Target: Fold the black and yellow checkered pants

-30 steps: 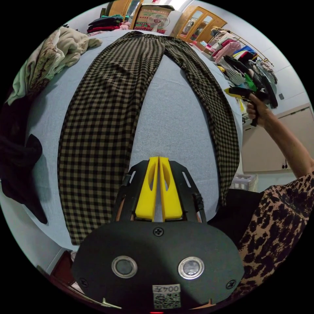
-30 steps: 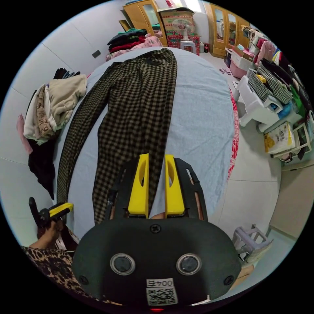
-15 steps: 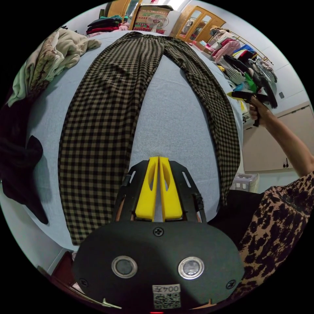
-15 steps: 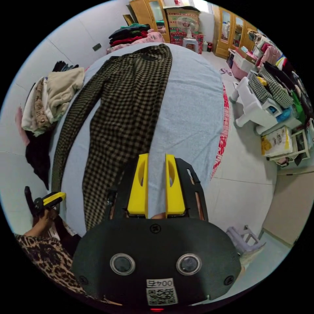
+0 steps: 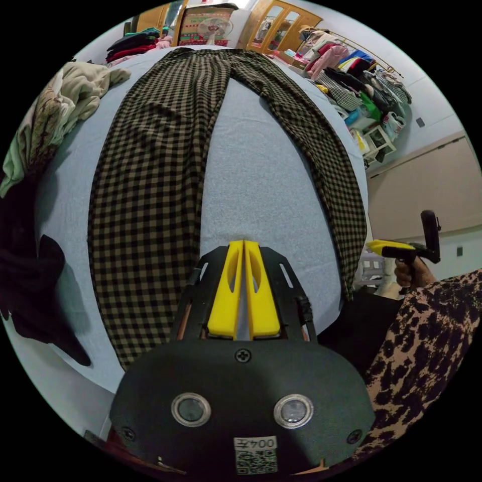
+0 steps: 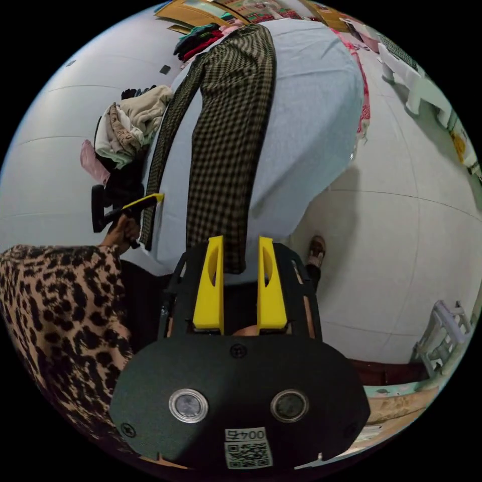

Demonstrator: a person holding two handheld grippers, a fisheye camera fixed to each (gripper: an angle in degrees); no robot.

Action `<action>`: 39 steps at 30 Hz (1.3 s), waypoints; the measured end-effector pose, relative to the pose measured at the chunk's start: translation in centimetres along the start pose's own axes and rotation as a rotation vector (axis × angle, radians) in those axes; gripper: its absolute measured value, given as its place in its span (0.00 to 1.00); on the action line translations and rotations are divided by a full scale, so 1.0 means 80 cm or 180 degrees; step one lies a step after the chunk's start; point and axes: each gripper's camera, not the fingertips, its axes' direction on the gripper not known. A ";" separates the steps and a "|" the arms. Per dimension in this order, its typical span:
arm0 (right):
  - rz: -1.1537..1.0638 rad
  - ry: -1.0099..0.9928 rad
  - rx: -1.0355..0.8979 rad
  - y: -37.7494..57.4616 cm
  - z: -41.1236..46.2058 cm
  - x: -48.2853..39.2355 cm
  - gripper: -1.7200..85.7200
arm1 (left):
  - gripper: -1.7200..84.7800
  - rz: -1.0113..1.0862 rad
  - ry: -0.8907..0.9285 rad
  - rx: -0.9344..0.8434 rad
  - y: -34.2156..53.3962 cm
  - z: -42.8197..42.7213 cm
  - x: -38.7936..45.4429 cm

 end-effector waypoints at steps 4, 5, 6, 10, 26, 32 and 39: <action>-0.0013 -0.0220 0.0068 0.027 0.008 0.017 0.18 | 0.02 0.0123 0.0037 -0.0047 -0.001 0.010 -0.005; 0.0055 -0.0331 0.0088 0.032 0.009 0.028 0.18 | 0.02 0.0153 0.0042 -0.0058 -0.001 0.012 -0.006; 0.0089 -0.0391 0.0101 0.035 0.010 0.034 0.17 | 0.02 0.0165 0.0043 -0.0064 -0.001 0.014 -0.007; 0.0247 -0.1034 0.0249 0.054 0.006 0.064 0.10 | 0.02 0.0259 0.0024 -0.0092 -0.003 0.023 -0.010; 0.0377 -0.0744 0.0184 0.103 0.008 0.112 0.04 | 0.02 0.0319 0.0009 -0.0049 -0.013 0.059 -0.035; 0.0323 -0.0224 0.0000 0.106 0.051 0.097 0.10 | 0.02 0.0325 0.0049 -0.0036 -0.023 0.071 -0.051; -0.0381 0.0694 0.0601 0.062 0.062 0.013 0.12 | 0.02 0.0136 0.0229 0.0119 -0.055 0.063 -0.078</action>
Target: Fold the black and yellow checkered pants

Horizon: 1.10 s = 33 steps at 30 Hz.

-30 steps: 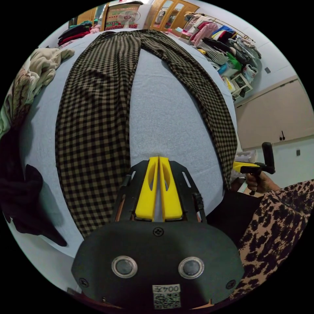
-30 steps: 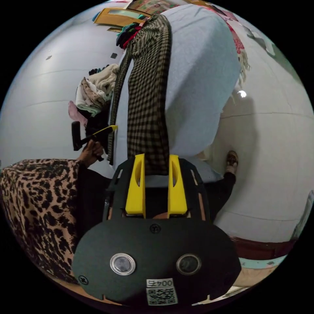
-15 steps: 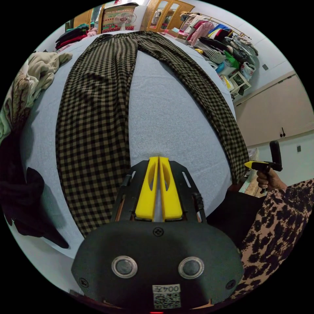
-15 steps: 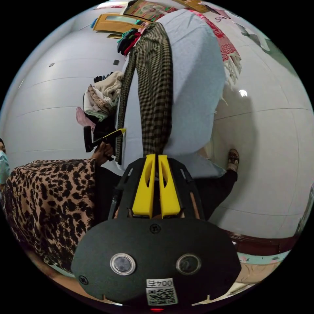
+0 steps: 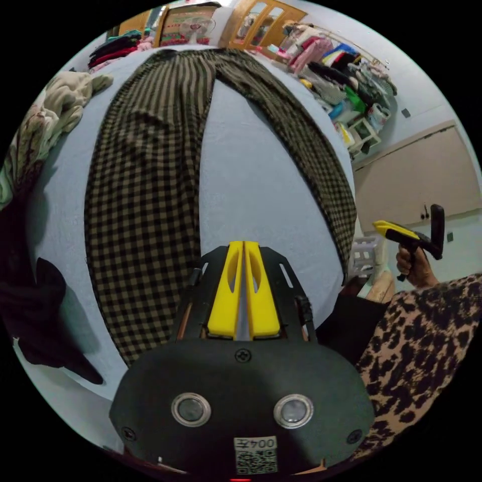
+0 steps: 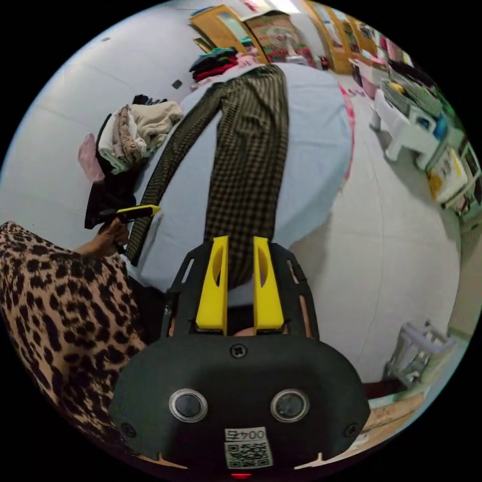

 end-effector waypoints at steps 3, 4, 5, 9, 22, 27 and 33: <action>-0.0234 -0.0016 0.0001 -0.031 0.059 -0.031 0.14 | 0.02 -0.0100 0.0113 0.0306 -0.054 -0.018 -0.020; -0.0269 0.0022 -0.0029 -0.037 0.088 -0.037 0.15 | 0.02 -0.0101 0.0190 0.0393 -0.083 -0.021 -0.028; -0.0277 0.0095 -0.0049 -0.038 0.116 -0.040 0.15 | 0.02 -0.0118 0.0266 0.0435 -0.114 -0.019 -0.036; -0.0297 0.0378 -0.0139 -0.028 0.188 -0.045 0.15 | 0.03 -0.0196 0.0545 0.0463 -0.208 0.001 -0.056; -0.0643 0.0770 0.0107 0.031 0.312 -0.059 0.15 | 0.05 -0.0588 0.0651 0.0502 -0.388 0.091 -0.092; -0.0521 0.0675 0.0072 0.029 0.340 -0.041 0.14 | 0.05 -0.0604 0.0606 0.0499 -0.408 0.110 -0.091; -0.0422 0.0605 0.0043 0.026 0.373 -0.022 0.12 | 0.03 -0.0323 0.0174 0.0333 -0.427 0.133 -0.074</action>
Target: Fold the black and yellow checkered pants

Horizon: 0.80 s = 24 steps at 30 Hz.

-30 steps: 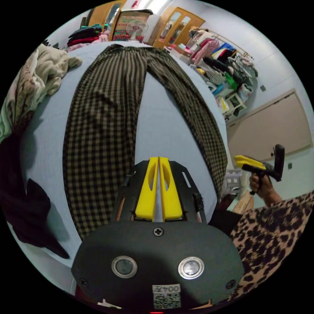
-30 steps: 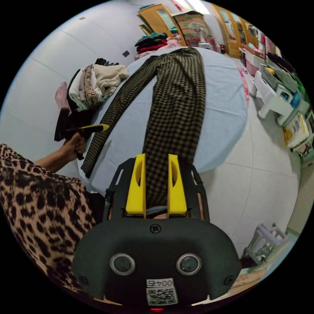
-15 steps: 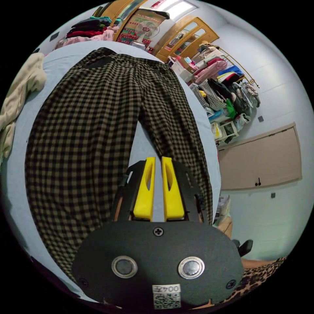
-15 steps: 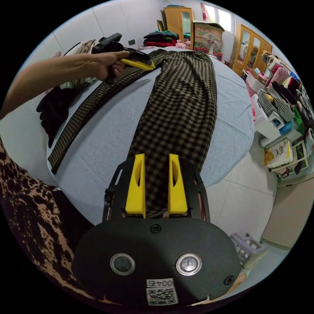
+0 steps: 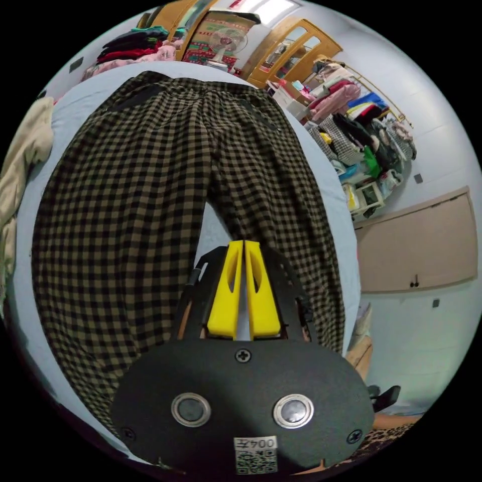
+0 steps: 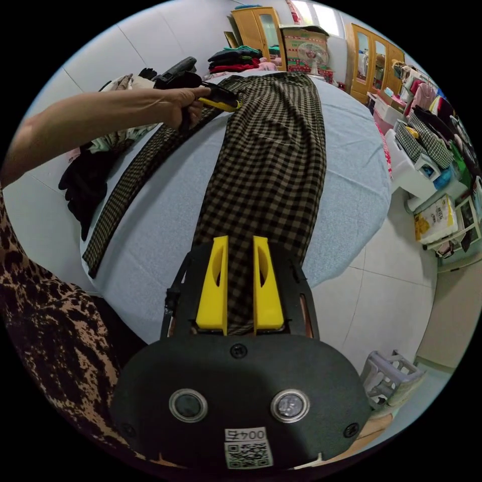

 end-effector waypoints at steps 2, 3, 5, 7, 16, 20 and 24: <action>-0.0030 0.0025 -0.0029 -0.002 0.014 0.000 0.11 | 0.03 0.0273 -0.0319 -0.0033 -0.005 -0.001 0.011; -0.0021 0.0021 -0.0035 -0.003 0.017 0.001 0.11 | 0.03 0.0310 -0.0395 -0.0027 -0.005 -0.002 0.012; 0.0029 0.0005 -0.0070 -0.007 0.029 0.006 0.11 | 0.03 0.0413 -0.0310 -0.0029 -0.002 -0.008 0.008; 0.0063 0.0010 -0.0084 -0.010 0.038 0.009 0.11 | 0.03 0.0440 -0.0174 0.0000 0.006 -0.019 0.007; 0.0138 -0.0055 -0.0191 -0.030 0.076 0.024 0.10 | 0.07 0.0396 -0.0447 0.0551 0.117 -0.086 -0.012; 0.0151 -0.0051 -0.0243 -0.042 0.090 0.024 0.10 | 0.09 0.0429 -0.0529 0.0402 0.118 -0.076 -0.018; 0.0146 -0.0011 -0.0266 -0.053 0.100 0.021 0.11 | 0.10 0.0503 -0.0489 0.0143 0.099 -0.063 -0.012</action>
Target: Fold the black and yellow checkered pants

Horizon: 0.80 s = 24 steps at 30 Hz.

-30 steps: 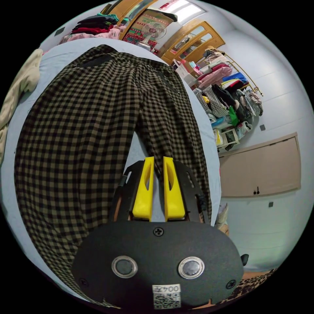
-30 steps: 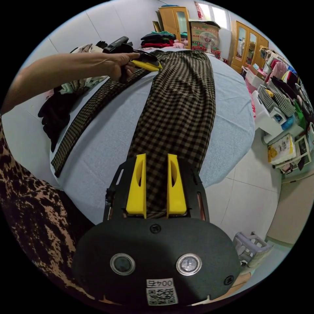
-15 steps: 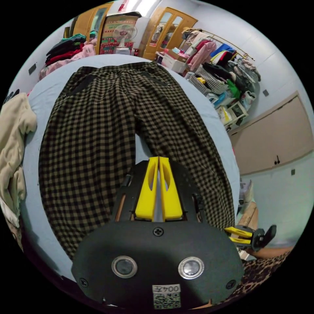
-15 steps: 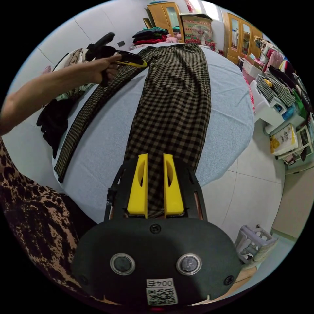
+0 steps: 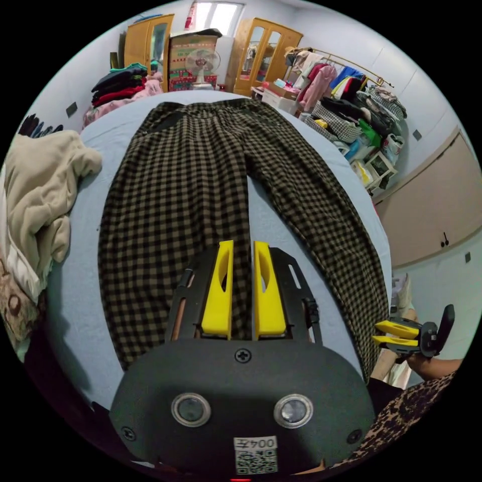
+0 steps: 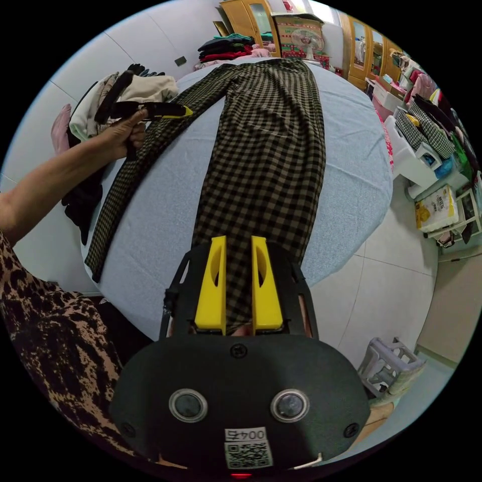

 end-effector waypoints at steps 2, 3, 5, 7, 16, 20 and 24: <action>0.0008 0.0004 -0.0012 -0.008 0.005 0.000 0.11 | 0.10 -0.0096 0.0140 -0.0132 -0.005 0.008 0.003; 0.0011 0.0002 -0.0016 -0.010 0.006 0.000 0.11 | 0.10 -0.0130 0.0186 -0.0142 -0.005 0.009 0.004; 0.0030 -0.0013 -0.0034 -0.018 0.009 0.003 0.11 | 0.11 -0.0202 0.0225 -0.0061 -0.002 0.004 0.016; 0.0055 -0.0038 -0.0053 -0.025 0.011 0.006 0.10 | 0.11 -0.0187 0.0116 -0.0022 -0.002 -0.001 0.026; 0.0000 0.0003 -0.0140 -0.061 0.010 -0.002 0.10 | 0.11 -0.0371 0.0442 0.0329 0.059 -0.105 0.023; -0.0008 0.0017 -0.0192 -0.081 0.003 -0.006 0.10 | 0.11 -0.0562 0.0419 0.0155 0.112 -0.107 0.027; -0.0005 0.0034 -0.0234 -0.099 -0.007 -0.009 0.10 | 0.11 -0.0623 0.0594 -0.0009 0.123 -0.104 0.031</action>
